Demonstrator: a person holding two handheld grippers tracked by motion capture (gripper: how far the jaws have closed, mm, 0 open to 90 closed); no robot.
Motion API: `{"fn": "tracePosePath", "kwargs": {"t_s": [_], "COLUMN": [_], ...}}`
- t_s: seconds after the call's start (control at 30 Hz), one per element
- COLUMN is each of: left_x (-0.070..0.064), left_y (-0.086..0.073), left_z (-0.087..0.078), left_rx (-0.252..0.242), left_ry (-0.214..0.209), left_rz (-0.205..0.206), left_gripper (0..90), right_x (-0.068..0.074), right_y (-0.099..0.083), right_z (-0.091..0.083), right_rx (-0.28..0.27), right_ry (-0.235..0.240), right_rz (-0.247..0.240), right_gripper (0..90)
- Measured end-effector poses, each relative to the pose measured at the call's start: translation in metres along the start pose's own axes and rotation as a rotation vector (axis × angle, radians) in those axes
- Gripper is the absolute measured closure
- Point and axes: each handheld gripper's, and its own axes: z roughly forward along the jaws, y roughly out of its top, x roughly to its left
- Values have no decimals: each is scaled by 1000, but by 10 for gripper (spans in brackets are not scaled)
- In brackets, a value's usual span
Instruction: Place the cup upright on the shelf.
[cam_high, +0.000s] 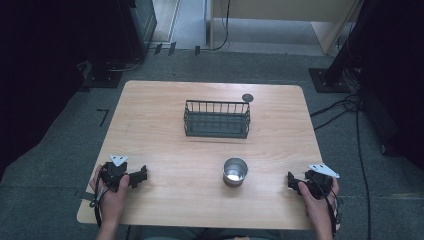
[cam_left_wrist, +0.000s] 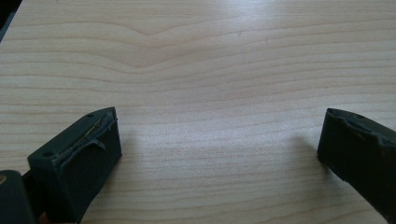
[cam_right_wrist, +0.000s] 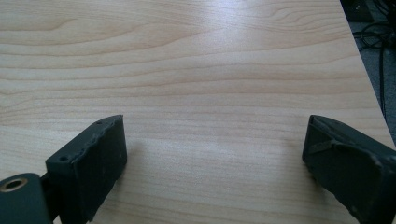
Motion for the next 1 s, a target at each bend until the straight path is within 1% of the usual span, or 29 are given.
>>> {"fn": "tracePosePath", "kwargs": {"t_s": [0.27,0.37,0.4,0.43,0.47,0.5,0.53,0.57,0.6,0.63,0.7,0.83,0.9,0.93,1.0], "left_x": [0,0,0,0,0,0,0,0,0,0,0,0,0,0,0], "left_y": [0,0,0,0,0,0,0,0,0,0,0,0,0,0,0], "left_z": [0,0,0,0,0,0,0,0,0,0,0,0,0,0,0], "left_rx": [0,0,0,0,0,0,0,0,0,0,0,0,0,0,0], "left_ry": [0,0,0,0,0,0,0,0,0,0,0,0,0,0,0], "left_rz": [0,0,0,0,0,0,0,0,0,0,0,0,0,0,0], "left_gripper": [0,0,0,0,0,0,0,0,0,0,0,0,0,0,0], "right_x": [0,3,5,10,10,17,17,21,27,31,38,52,59,59,67], "right_y": [0,0,1,1,1,2,2,3,4,4,5,7,8,8,9], "right_z": [0,-1,-2,-5,-5,-8,-8,-9,-10,-11,-12,-15,-16,-16,-16], "right_rx": [0,8,11,6,6,-8,-8,-14,-14,-13,-15,-22,-24,-24,-29], "right_ry": [1,-4,6,37,37,55,55,60,77,88,107,148,164,164,183], "right_rz": [2,6,4,-14,-14,-34,-34,-42,-63,-72,-78,-113,-124,-124,-138], "right_gripper": [62,66,61,33,33,29,29,29,29,29,29,29,29,29,29]}}
